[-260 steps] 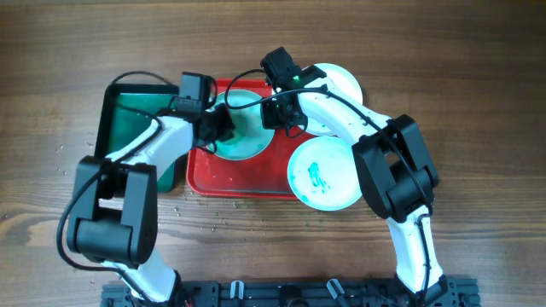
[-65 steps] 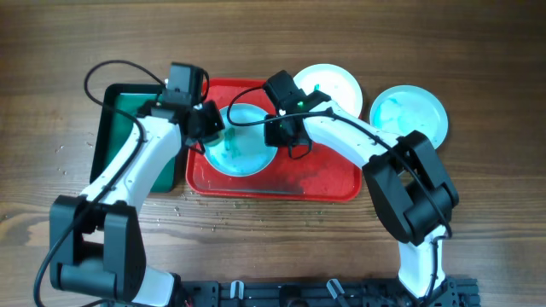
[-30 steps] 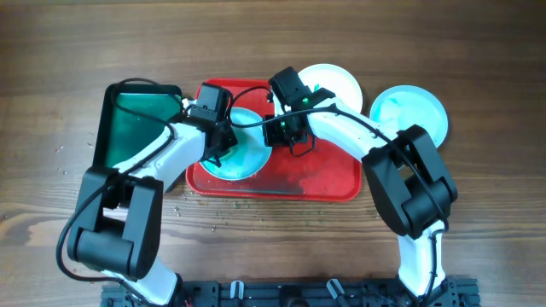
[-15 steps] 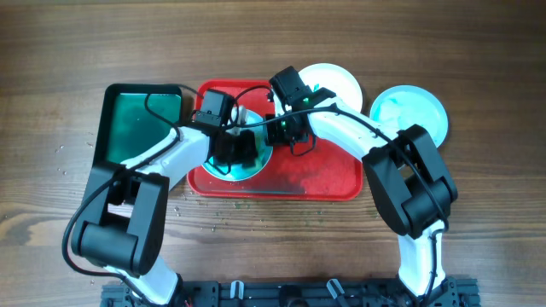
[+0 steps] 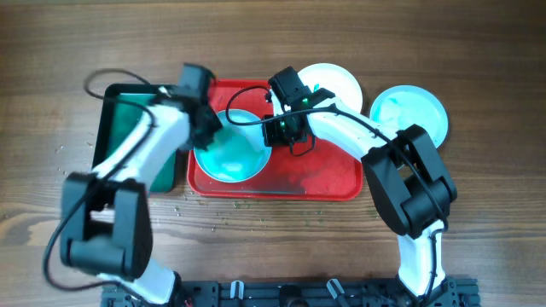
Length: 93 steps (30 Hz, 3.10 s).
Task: Clean dirty plates on tray and stack at the side
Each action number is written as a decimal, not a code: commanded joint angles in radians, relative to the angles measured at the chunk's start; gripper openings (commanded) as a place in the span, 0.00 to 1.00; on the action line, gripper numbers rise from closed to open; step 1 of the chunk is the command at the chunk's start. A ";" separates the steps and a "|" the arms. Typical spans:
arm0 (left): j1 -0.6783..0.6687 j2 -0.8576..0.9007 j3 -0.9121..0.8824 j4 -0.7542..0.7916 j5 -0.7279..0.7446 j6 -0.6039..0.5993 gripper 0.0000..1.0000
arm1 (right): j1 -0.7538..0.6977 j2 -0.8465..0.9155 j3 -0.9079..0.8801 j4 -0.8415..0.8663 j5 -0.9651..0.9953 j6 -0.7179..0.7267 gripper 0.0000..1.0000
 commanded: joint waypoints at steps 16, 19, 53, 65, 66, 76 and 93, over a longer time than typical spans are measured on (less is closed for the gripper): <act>0.195 -0.232 0.253 -0.205 0.146 0.134 0.04 | 0.378 -0.365 0.070 -0.207 1.397 -0.177 0.04; 0.195 -0.232 0.253 -0.211 0.146 0.130 0.04 | 0.458 -0.365 0.070 -0.201 1.598 -0.197 0.04; 0.193 -0.232 0.253 -0.250 0.146 0.128 0.04 | -0.842 -0.499 -0.016 -0.360 0.239 -0.065 0.04; 0.193 -0.232 0.253 -0.276 0.146 0.128 0.04 | -0.897 -0.241 -0.046 -0.319 0.288 -0.066 0.17; 0.193 -0.232 0.253 -0.276 0.146 0.128 0.04 | -0.897 -0.241 -0.046 -0.322 0.288 -0.066 0.21; 0.192 -0.232 0.253 -0.279 0.158 0.127 0.04 | -0.832 -0.470 0.011 -0.397 0.101 -0.190 0.30; 0.193 -0.232 0.253 -0.272 0.158 0.119 0.04 | -0.514 -0.538 -0.091 -0.417 0.103 -0.114 0.30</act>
